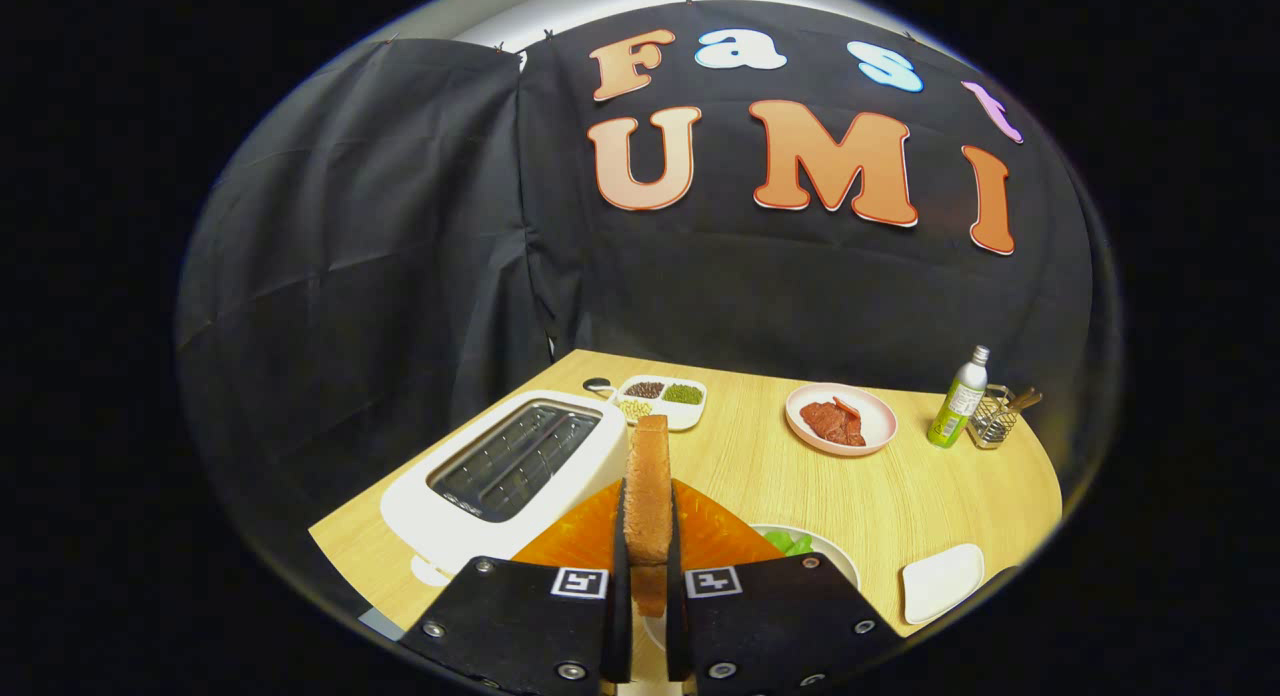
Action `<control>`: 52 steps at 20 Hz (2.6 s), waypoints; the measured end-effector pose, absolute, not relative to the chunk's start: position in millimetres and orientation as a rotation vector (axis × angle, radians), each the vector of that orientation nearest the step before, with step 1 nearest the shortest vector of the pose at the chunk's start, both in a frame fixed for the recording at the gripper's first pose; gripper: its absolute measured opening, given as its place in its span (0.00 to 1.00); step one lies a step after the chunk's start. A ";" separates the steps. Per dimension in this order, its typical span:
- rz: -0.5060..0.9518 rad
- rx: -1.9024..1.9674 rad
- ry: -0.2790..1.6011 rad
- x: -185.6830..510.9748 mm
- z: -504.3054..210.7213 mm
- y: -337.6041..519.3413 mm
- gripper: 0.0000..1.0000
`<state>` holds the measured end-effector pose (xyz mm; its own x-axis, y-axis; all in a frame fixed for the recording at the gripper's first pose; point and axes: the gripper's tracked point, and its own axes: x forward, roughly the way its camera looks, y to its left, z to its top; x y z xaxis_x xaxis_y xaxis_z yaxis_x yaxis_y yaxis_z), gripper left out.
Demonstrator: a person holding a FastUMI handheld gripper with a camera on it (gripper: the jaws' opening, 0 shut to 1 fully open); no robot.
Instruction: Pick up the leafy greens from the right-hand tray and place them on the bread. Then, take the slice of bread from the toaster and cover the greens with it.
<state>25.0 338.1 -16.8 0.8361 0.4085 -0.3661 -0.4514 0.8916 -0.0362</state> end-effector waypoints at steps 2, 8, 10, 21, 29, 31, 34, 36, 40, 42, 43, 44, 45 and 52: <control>0.456 -0.122 0.378 26.4 -29.1 333.7 0.14; 0.432 -0.102 0.430 33.1 -63.7 313.2 0.14; 0.417 -0.089 0.450 37.9 -72.9 304.7 0.14; 0.366 -0.030 0.502 53.8 -93.9 265.7 0.14; 0.320 0.011 0.552 61.3 -108.8 238.0 0.40; 0.303 0.020 0.561 63.5 -111.1 230.2 0.50; 0.281 0.026 0.573 68.0 -115.6 219.2 0.66; 0.272 0.046 0.583 70.0 -118.3 214.0 0.73; 0.242 0.044 0.577 73.7 -118.1 199.4 0.85; 0.233 0.051 0.568 74.5 -113.3 191.8 0.90; 0.224 0.049 0.559 75.6 -109.4 186.7 0.94; 0.216 0.047 0.550 76.5 -107.3 181.0 0.96; 0.209 0.044 0.541 77.8 -104.1 175.9 0.98; 0.151 0.044 0.462 76.2 -70.9 120.5 0.98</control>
<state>76.2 120.5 -70.9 0.8841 0.1551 -0.4407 -0.1353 0.9879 0.0761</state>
